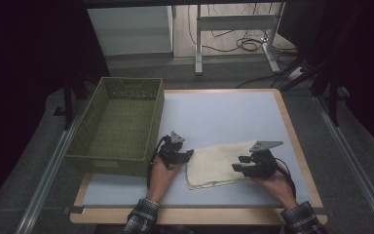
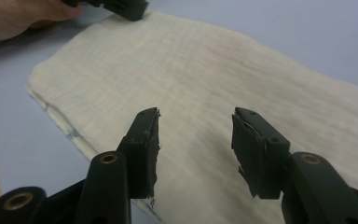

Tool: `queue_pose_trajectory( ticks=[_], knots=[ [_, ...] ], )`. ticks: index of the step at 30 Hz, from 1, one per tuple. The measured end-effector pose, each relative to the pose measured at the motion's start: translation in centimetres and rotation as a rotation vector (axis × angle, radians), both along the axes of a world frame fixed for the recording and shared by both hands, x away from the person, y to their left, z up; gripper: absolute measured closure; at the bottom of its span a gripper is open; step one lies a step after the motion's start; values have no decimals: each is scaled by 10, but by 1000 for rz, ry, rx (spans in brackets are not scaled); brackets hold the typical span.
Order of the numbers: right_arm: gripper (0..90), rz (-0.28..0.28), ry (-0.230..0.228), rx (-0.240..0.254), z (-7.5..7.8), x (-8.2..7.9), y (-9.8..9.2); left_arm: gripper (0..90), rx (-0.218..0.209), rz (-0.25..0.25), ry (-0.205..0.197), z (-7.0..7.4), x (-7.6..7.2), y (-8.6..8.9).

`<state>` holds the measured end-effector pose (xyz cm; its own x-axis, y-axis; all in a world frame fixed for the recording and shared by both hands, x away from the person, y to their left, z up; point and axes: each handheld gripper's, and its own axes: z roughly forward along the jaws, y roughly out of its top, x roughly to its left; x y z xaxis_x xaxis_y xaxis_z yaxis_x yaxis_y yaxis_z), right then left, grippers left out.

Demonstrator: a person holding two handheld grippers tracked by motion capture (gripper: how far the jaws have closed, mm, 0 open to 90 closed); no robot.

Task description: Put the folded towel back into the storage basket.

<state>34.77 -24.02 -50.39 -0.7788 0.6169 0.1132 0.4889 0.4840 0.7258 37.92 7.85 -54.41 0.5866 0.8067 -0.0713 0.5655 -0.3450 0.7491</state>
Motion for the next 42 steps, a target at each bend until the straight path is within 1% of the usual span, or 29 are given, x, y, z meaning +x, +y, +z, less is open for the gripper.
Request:
queue_pose_trajectory(
  ticks=[5,6,8,9,10,11,13,14,15,16,17,18,19,21,22,24,28,30,31,32,33,34,35,36,37,38,39,40,42],
  knots=[
    [528,54,-6,-3,-2,-7,20,447,-4,1,0,0,0,0],
    [528,54,-6,-3,-2,-7,20,447,-4,1,0,0,0,0],
    [543,74,0,4,-3,-11,29,447,-2,0,1,0,0,0],
    [555,102,2,8,-4,-14,39,447,1,-1,3,0,0,0],
    [555,102,2,8,-4,-14,39,447,1,-1,3,0,0,0],
    [567,130,3,11,-5,-17,49,447,1,-4,2,0,0,1],
    [580,159,9,15,-6,-21,60,447,0,-3,3,0,0,1],
    [580,159,9,15,-6,-21,60,447,0,-3,3,0,0,1],
    [585,188,12,10,-7,-24,71,447,-1,-2,3,0,0,1],
    [586,200,17,9,-7,-26,77,447,-2,-1,4,0,0,1],
    [586,200,17,9,-7,-26,77,447,-2,-1,4,0,0,1],
    [588,228,22,5,-8,-30,88,447,-2,-1,4,0,0,1],
    [589,241,23,4,-9,-31,94,447,-2,-1,4,0,0,1],
    [588,264,29,-1,-11,-34,104,447,-3,-2,4,0,0,1],
    [588,264,29,-1,-11,-34,104,447,-3,-2,4,0,0,1],
    [576,287,31,-5,-15,-37,118,447,-3,-3,3,0,0,1],
    [552,298,32,-10,-20,-38,130,443,-4,-2,4,0,0,1],
    [555,299,24,-43,-25,-40,137,441,-4,-1,5,0,0,1],
    [557,299,8,-45,-26,-41,138,441,-4,-1,5,0,0,1],
    [587,296,-2,-54,-26,-42,139,441,-4,-1,6,0,0,1],
    [622,293,-26,-75,-26,-44,140,441,-4,-2,5,0,0,1],
    [622,293,-26,-75,-26,-44,140,441,-3,-2,5,0,0,1],
    [686,296,-88,-118,-27,-48,141,443,-2,-1,5,0,0,1],
    [686,296,-88,-118,-27,-48,141,446,-2,-1,5,0,0,1],
    [750,291,-98,-132,-26,-50,142,447,2,-1,2,0,0,0],
    [750,291,-98,-132,-26,-50,142,448,2,-1,2,0,0,0],
    [808,284,-93,-133,-26,-50,142,455,3,-1,2,0,0,0],
    [808,284,-93,-133,-26,-50,142,455,3,-2,2,0,0,0],
    [831,271,-61,-96,-27,-46,138,534,-6,-22,2,0,-1,1]
  ],
)
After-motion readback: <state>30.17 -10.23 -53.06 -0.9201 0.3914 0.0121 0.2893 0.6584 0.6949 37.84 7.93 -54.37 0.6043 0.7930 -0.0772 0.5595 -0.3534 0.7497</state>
